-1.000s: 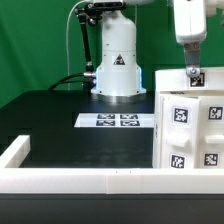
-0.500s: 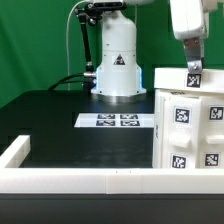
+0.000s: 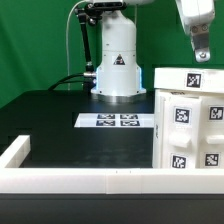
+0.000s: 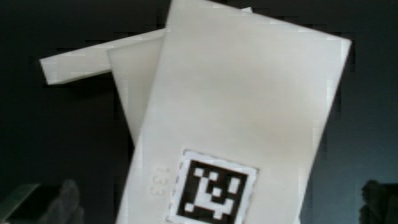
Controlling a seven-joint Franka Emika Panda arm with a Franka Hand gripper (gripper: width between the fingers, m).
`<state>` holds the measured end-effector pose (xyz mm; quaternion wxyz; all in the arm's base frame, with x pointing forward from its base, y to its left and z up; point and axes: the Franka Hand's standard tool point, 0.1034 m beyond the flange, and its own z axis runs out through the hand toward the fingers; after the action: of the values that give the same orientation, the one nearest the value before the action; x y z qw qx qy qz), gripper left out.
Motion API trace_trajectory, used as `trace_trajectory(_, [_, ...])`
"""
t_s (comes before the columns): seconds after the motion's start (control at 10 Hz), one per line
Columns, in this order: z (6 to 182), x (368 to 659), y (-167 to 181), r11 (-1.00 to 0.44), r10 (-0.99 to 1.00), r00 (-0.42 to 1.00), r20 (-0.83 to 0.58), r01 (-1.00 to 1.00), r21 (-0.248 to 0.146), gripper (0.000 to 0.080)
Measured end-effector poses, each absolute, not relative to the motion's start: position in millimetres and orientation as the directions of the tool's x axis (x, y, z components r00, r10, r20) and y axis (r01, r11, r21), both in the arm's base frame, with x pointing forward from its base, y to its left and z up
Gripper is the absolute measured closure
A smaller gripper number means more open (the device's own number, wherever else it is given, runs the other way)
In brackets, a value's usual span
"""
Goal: Assemble cabinet
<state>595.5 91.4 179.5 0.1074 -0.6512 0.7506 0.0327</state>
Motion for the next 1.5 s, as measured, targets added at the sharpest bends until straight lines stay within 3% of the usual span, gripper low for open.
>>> trace_trajectory(0.2, [186.4, 602.5, 97.7, -0.213, -0.957, 0.231, -0.173, -0.97, -0.12, 0.0002])
trace_trajectory(0.7, [182.7, 602.2, 99.9, -0.602, -0.775, 0.624, -0.1, -0.777, -0.183, 0.0002])
trace_trajectory(0.9, [181.8, 601.1, 99.4, -0.816, -0.552, 0.832, -0.055, -0.553, -0.167, 0.0002])
trace_trajectory(1.1, [182.1, 603.0, 101.2, -0.931, -0.323, 0.946, -0.031, -0.323, -0.167, 0.0002])
trace_trajectory(1.3, [181.9, 606.1, 104.0, -0.991, -0.08, 0.996, -0.033, -0.083, -0.109, 0.0002])
trace_trajectory(1.5, [180.3, 606.7, 101.0, -0.99, 0.084, 0.996, -0.011, 0.083, -0.112, 0.0002])
